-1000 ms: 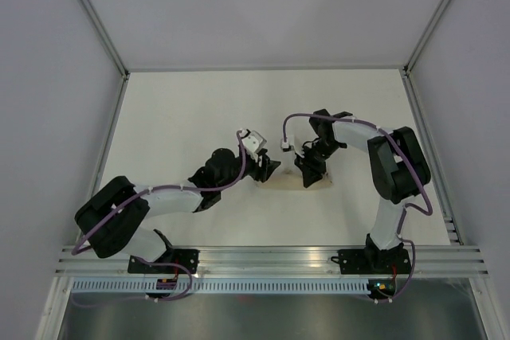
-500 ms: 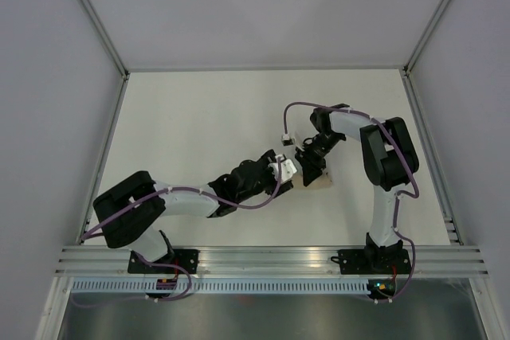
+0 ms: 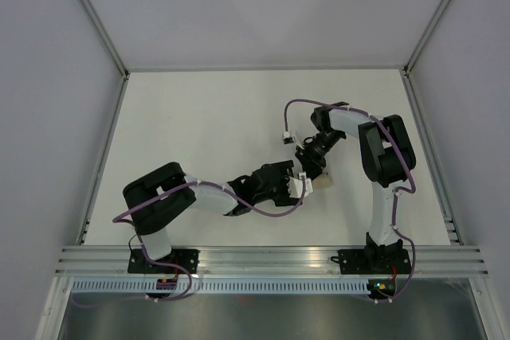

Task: Fold the napkin, place the utensils inside, and roll it up
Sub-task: Roll the napkin with the utensil

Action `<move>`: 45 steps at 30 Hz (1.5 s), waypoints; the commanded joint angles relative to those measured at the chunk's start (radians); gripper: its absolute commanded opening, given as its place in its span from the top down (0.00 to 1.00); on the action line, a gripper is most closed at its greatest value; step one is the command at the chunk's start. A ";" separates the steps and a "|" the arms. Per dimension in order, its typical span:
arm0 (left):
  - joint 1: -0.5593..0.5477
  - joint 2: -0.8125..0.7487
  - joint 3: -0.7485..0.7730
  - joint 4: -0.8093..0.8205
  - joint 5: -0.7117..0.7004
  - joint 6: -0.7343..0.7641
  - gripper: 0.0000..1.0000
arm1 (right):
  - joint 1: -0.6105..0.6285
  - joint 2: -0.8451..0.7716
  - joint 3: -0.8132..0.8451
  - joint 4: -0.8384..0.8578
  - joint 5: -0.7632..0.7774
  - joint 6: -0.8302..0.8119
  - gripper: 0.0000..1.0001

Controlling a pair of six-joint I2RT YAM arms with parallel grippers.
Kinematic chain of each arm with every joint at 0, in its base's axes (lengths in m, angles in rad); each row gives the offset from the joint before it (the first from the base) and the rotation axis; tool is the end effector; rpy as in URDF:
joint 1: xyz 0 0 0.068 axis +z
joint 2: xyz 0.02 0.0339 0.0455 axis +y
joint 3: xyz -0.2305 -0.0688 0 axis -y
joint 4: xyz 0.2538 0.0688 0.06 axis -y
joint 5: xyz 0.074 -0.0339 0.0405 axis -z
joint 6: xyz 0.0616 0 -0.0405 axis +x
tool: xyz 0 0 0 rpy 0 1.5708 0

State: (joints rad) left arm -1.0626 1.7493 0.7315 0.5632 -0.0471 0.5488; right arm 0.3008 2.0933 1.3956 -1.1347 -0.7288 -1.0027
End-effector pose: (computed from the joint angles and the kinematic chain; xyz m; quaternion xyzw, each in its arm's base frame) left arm 0.1811 -0.3193 0.0964 0.6031 0.5963 -0.1152 0.5171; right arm 0.3098 0.1390 0.0803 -0.5250 0.7647 0.3737 0.0070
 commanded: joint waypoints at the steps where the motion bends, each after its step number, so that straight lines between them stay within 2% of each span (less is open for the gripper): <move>1: -0.013 0.039 0.057 0.000 0.029 0.106 0.10 | -0.006 0.063 -0.007 0.052 0.103 -0.053 0.78; 8: -0.014 0.110 0.130 -0.115 0.036 0.155 0.13 | -0.012 0.077 0.000 0.046 0.101 -0.057 0.78; 10: -0.014 0.127 0.149 -0.146 0.042 0.155 0.19 | -0.012 0.083 0.003 0.044 0.101 -0.057 0.78; 13: -0.014 0.144 0.181 -0.219 0.065 0.132 0.32 | -0.014 0.088 0.006 0.036 0.095 -0.063 0.78; 14: -0.013 0.148 0.192 -0.265 0.070 0.128 0.39 | -0.015 0.089 0.006 0.038 0.092 -0.065 0.78; 18: -0.013 0.167 0.230 -0.351 0.096 0.094 0.54 | -0.015 0.090 0.016 0.030 0.085 -0.068 0.75; 20: -0.010 0.171 0.250 -0.379 0.105 0.073 0.55 | -0.017 0.083 0.017 0.027 0.080 -0.063 0.73; 27: 0.013 0.188 0.322 -0.491 0.167 -0.061 0.58 | -0.038 0.033 0.039 0.055 0.034 0.005 0.46; 30: 0.027 0.190 0.333 -0.505 0.185 -0.114 0.58 | -0.064 -0.021 0.043 0.107 0.017 0.091 0.41; 34: 0.042 0.193 0.345 -0.516 0.194 -0.171 0.58 | -0.107 -0.126 0.028 0.266 0.040 0.252 0.37; 40: 0.072 0.207 0.376 -0.533 0.222 -0.288 0.57 | -0.193 -0.232 -0.003 0.406 0.083 0.467 0.37; 45: 0.084 0.245 0.443 -0.595 0.218 -0.417 0.56 | -0.235 -0.314 -0.068 0.420 0.156 0.497 0.41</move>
State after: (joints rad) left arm -0.9833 1.9430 1.1263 0.0708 0.1482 0.2829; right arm 0.0708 1.8503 1.3746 -0.7586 -0.6357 -0.5877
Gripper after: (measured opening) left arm 0.440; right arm 0.604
